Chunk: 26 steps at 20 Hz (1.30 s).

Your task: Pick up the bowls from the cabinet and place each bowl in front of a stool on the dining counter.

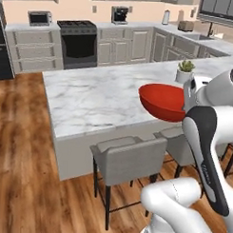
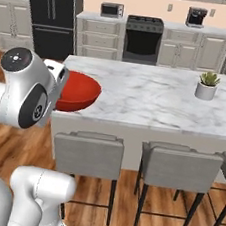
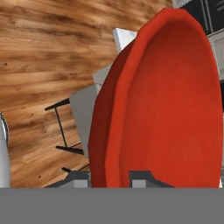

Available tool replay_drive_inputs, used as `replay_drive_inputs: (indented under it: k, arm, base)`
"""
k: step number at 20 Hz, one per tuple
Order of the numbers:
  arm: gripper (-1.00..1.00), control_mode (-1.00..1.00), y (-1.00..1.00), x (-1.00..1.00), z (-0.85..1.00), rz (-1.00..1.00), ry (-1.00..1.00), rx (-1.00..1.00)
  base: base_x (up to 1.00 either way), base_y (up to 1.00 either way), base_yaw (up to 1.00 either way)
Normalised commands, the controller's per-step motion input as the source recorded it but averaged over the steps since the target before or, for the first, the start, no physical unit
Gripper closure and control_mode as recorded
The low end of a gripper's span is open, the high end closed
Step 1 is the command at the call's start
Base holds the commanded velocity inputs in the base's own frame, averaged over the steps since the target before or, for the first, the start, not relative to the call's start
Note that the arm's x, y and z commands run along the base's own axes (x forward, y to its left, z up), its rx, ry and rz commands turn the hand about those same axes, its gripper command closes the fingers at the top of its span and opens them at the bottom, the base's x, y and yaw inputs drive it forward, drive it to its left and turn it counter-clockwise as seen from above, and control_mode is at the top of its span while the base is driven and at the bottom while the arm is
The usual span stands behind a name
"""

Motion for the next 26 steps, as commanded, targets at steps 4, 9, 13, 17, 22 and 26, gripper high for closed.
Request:
replay_drive_inputs:
  k: [4, 9, 13, 17, 22, 26]
  arm:
    - [1.00, 1.00, 0.00, 0.00, 0.00, 0.00, 0.00, 0.00]
    - [1.00, 1.00, 0.00, 0.00, 0.00, 0.00, 0.00, 0.00]
    - [1.00, 1.00, 0.00, 0.00, 0.00, 0.00, 0.00, 0.00]
    - [1.00, 1.00, 0.00, 0.00, 0.00, 0.00, 0.00, 0.00]
    - [1.00, 1.00, 0.00, 0.00, 0.00, 0.00, 0.00, 0.00]
    - [1.00, 1.00, 0.00, 0.00, 0.00, 0.00, 0.00, 0.00]
  base:
    - [0.50, 0.01, 0.16]
    - [0.28, 0.00, 0.05]
    - [0.47, 0.00, 0.09]
    - [0.58, 0.00, 0.07]
    - [0.61, -0.03, 0.10]
    - [0.28, -0.09, 0.04]
